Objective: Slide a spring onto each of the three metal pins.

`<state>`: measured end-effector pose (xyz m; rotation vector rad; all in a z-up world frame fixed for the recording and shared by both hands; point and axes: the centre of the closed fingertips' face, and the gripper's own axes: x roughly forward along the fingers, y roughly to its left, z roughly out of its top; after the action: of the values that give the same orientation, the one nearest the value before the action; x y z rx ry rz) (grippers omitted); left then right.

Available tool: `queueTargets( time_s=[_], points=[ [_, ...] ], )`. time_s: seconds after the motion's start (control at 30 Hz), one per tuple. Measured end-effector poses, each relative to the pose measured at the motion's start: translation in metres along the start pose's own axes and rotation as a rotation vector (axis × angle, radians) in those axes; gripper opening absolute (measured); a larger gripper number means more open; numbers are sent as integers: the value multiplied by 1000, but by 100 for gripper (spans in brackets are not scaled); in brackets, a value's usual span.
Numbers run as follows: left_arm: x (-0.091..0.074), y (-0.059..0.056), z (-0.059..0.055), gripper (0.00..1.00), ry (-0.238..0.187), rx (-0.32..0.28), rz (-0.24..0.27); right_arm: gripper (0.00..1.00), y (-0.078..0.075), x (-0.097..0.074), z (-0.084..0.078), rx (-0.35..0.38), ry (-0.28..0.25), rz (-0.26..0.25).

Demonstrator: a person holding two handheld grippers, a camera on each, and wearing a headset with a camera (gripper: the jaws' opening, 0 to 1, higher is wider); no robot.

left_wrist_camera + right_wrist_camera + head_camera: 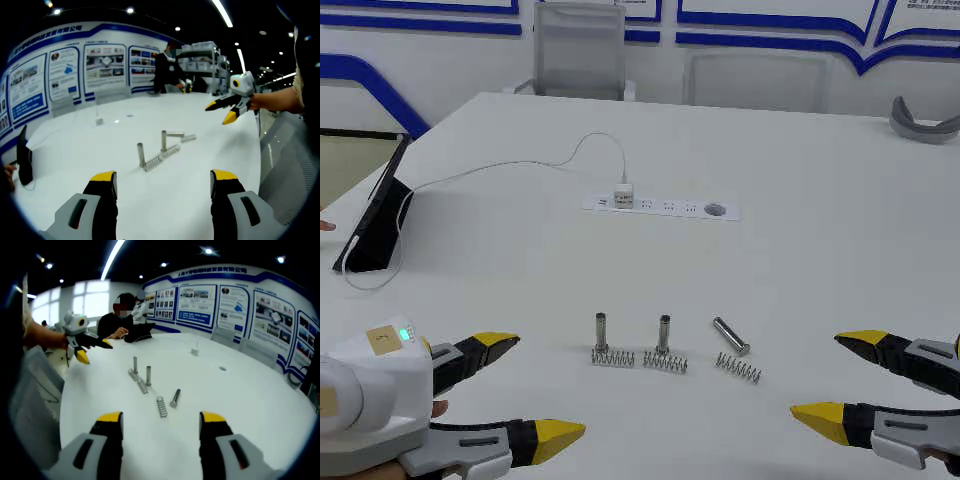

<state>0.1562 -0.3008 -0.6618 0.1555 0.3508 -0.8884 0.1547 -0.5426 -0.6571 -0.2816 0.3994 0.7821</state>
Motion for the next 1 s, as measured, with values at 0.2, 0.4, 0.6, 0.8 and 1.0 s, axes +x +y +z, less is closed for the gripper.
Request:
queueTargets(
  time_s=[0.2,0.4,0.6,0.8,1.0],
  points=[
    [0,0,1,77,-1,-1,-1,63,0,0,-1,6,4,-1],
    [1,-1,1,77,-2,-5,-3,63,0,0,-2,8,10,-4],
    [0,0,2,76,-6,-7,0,62,-1,0,-3,9,12,-3],
    [1,1,1,76,-5,-8,-2,62,-2,1,-4,12,18,-2],
    [1,1,1,76,-4,-6,-1,61,-4,2,-4,14,23,-3]
  ],
)
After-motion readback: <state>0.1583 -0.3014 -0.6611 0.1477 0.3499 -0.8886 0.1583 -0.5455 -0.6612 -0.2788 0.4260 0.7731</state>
